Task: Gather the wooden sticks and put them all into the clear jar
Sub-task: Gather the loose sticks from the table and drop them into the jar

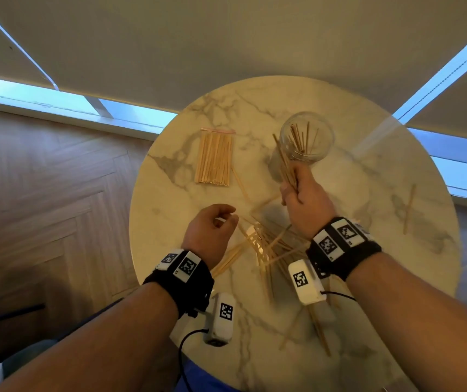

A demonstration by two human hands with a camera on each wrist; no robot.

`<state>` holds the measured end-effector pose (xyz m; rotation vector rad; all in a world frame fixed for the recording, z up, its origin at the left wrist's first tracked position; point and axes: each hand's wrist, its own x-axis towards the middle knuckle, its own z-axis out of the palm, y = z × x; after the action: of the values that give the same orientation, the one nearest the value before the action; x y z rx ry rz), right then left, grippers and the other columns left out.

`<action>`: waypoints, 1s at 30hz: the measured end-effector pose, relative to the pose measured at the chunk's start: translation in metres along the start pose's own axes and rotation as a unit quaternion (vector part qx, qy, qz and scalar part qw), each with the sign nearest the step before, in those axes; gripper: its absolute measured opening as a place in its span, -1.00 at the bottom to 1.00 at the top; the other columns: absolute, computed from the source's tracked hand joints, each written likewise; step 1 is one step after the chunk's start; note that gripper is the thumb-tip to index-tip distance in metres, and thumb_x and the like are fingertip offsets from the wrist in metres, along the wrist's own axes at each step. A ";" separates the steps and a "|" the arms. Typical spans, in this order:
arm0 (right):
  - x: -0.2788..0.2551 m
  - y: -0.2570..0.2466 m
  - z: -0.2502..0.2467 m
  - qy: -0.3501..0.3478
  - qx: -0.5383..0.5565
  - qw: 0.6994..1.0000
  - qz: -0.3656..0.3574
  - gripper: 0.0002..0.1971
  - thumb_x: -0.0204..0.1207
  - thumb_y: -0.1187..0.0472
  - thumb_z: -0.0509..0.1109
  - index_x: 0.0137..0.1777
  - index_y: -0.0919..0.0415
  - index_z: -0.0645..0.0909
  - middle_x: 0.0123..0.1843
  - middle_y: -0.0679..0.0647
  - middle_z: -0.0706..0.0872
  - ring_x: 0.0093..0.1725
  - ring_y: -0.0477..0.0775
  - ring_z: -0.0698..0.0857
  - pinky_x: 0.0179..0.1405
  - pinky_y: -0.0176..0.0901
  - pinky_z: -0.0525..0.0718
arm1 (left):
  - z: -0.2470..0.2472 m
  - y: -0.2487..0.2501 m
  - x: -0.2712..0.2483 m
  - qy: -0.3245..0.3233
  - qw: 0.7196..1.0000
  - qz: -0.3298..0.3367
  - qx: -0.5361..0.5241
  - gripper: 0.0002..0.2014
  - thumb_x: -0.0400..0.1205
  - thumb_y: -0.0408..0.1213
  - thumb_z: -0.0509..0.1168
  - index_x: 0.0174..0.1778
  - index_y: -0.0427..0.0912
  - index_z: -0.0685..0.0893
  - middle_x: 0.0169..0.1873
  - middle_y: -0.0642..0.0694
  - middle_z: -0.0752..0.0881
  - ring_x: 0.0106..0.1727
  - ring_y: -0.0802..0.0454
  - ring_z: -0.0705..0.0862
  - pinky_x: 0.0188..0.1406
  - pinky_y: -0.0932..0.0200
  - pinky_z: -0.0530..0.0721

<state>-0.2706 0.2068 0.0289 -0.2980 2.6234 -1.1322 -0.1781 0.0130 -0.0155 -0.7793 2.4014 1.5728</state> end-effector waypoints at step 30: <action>0.010 -0.009 -0.071 0.231 0.331 0.913 -0.056 -0.90 0.83 0.21 0.17 0.05 0.16 0.44 -0.37 -0.04 0.45 -0.45 -0.01 0.42 -0.46 0.02 0.46 | 0.051 0.073 -0.003 -0.126 0.989 0.006 -0.080 -0.81 0.71 -0.03 0.36 0.14 0.01 0.76 -0.01 -0.03 0.84 0.01 0.02 0.81 0.06 0.03 0.77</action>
<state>-0.3025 0.2456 0.0807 -0.0324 2.3830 -2.2690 -0.2199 0.0815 0.0224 -0.5533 2.1280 1.7675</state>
